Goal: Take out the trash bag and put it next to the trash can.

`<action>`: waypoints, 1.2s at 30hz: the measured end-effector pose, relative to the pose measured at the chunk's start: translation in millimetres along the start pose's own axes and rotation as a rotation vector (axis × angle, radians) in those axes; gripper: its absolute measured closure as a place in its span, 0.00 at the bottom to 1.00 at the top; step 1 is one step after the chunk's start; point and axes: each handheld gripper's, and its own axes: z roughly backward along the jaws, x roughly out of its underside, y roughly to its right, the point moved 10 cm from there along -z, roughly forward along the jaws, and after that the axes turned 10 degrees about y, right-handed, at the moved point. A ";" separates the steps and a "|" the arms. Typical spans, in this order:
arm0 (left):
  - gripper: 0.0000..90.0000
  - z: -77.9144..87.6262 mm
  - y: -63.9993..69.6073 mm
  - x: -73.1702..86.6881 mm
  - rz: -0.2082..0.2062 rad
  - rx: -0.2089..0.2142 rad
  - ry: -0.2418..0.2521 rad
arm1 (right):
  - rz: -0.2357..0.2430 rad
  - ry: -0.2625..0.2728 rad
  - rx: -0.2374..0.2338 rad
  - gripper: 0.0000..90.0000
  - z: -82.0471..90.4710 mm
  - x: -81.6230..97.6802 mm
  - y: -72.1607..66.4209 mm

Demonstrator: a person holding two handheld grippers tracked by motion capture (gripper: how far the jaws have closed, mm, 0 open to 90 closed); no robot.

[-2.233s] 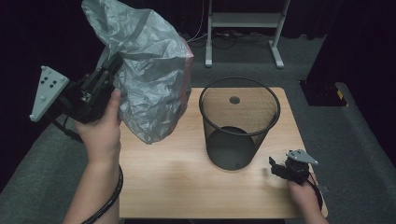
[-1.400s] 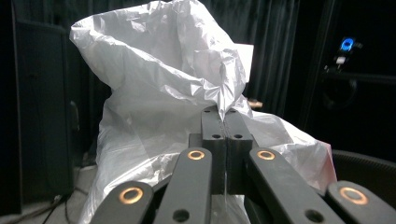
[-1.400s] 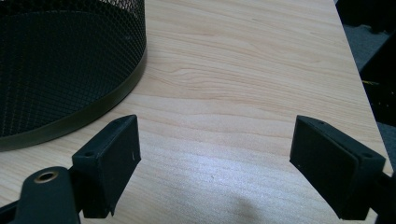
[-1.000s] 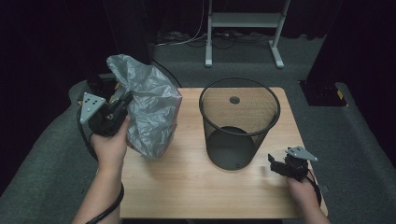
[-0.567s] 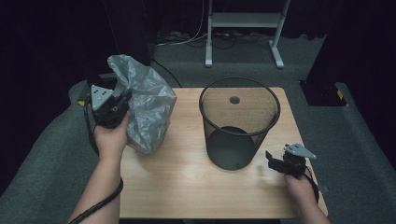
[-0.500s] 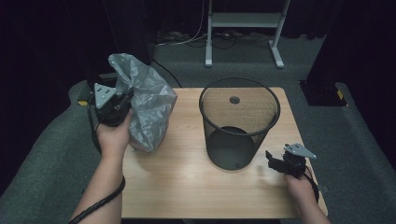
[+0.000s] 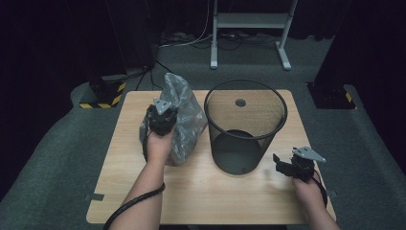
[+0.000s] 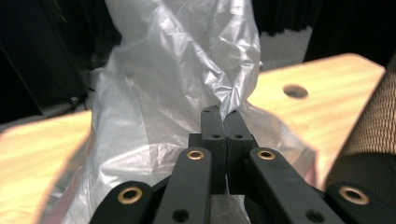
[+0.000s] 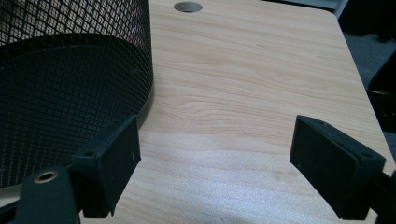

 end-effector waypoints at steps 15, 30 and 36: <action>0.65 -3.3 17.3 2.6 0.020 0.039 -0.006 | 0.002 -0.008 -0.012 0.18 -0.4 1.9 -2.7; 0.22 24.8 23.0 -23.0 0.010 0.056 0.057 | 0.003 -0.007 -0.018 0.18 -0.5 1.7 -5.0; 0.21 41.7 17.4 -20.5 0.020 0.058 0.070 | 0.005 -0.009 -0.023 0.18 -0.5 2.1 -6.7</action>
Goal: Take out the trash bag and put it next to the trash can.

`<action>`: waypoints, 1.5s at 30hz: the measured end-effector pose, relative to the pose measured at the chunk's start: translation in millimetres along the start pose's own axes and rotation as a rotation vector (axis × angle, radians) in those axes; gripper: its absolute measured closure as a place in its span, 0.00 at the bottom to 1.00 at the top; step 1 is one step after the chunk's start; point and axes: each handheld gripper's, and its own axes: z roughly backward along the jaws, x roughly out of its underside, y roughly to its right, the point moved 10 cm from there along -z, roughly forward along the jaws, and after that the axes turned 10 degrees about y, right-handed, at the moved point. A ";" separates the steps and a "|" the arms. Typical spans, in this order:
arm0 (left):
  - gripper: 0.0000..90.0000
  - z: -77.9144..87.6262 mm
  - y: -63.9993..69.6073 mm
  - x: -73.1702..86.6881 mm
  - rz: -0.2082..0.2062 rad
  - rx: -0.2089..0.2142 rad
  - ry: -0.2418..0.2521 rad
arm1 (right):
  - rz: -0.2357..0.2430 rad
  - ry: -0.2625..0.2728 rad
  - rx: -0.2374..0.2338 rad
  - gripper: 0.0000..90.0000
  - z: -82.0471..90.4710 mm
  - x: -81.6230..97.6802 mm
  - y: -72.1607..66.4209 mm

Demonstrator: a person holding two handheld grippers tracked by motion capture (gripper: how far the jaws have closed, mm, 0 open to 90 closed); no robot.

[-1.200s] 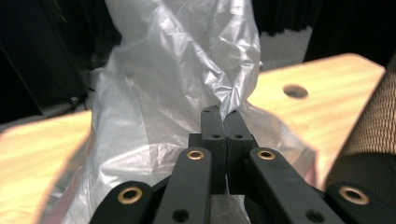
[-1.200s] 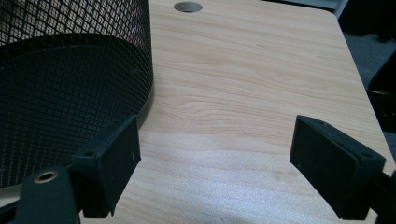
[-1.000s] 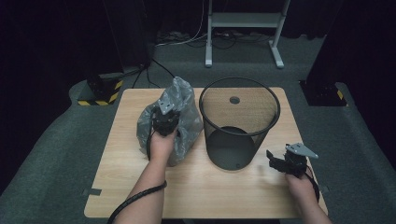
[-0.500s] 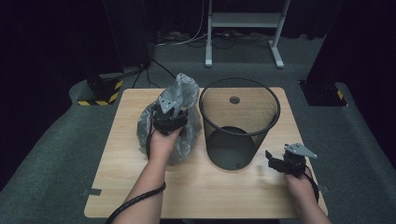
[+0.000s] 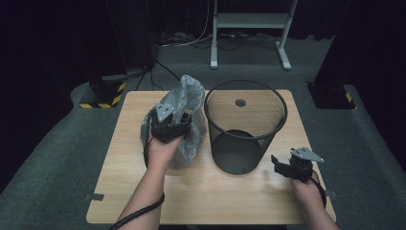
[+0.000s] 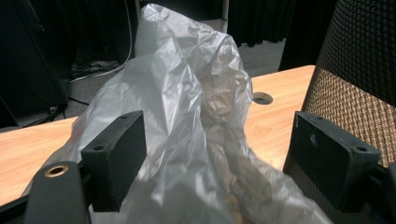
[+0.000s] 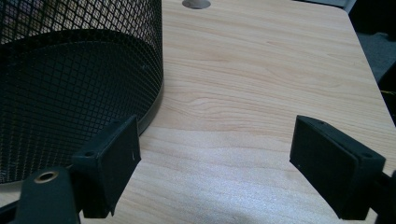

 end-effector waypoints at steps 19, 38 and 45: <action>0.17 58.1 -23.8 34.4 -0.008 0.007 -0.013 | 0.007 -0.005 -0.005 0.18 0.0 0.7 -2.9; 0.17 100.1 -42.0 137.5 0.002 -0.025 -0.249 | 0.006 -0.015 -0.012 0.18 0.0 2.6 -3.3; 0.16 97.8 -41.3 176.5 0.000 -0.047 -0.386 | 0.007 -0.027 -0.016 0.18 -2.3 4.7 -3.6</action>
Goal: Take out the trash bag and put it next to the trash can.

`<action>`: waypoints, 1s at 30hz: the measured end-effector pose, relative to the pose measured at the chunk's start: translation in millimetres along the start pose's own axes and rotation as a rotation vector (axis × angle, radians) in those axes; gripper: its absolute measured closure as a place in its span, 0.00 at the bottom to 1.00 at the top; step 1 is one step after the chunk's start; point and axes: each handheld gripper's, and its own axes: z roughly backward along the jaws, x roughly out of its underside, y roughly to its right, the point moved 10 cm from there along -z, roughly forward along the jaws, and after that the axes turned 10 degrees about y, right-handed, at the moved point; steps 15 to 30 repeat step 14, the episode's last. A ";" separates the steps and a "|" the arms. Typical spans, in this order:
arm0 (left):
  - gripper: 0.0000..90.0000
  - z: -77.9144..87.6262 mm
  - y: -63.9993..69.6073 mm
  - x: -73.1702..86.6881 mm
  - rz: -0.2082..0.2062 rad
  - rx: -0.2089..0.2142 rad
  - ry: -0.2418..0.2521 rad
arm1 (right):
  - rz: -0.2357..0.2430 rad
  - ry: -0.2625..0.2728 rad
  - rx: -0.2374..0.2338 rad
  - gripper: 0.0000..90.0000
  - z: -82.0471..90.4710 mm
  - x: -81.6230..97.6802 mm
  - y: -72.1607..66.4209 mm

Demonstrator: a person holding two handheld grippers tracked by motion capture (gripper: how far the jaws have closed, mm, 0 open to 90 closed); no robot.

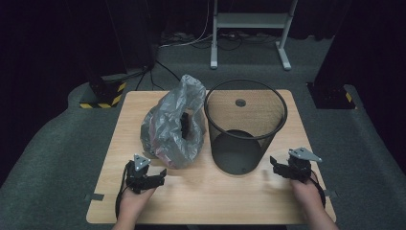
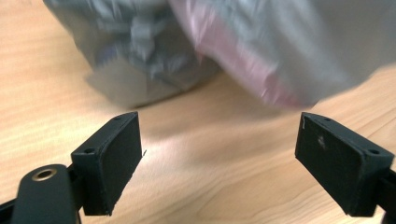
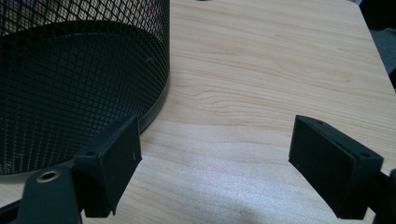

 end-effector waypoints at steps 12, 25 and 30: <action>0.04 -18.4 -2.3 26.5 0.017 -0.003 -0.036 | 0.011 -0.023 -0.001 0.18 -1.9 5.3 -0.7; 0.03 -18.8 -2.0 26.3 0.020 -0.005 -0.040 | 0.015 -0.028 -0.005 0.18 -2.2 6.7 -1.0; 0.03 -18.8 -2.0 26.3 0.020 -0.005 -0.040 | 0.015 -0.028 -0.005 0.18 -2.2 6.7 -1.0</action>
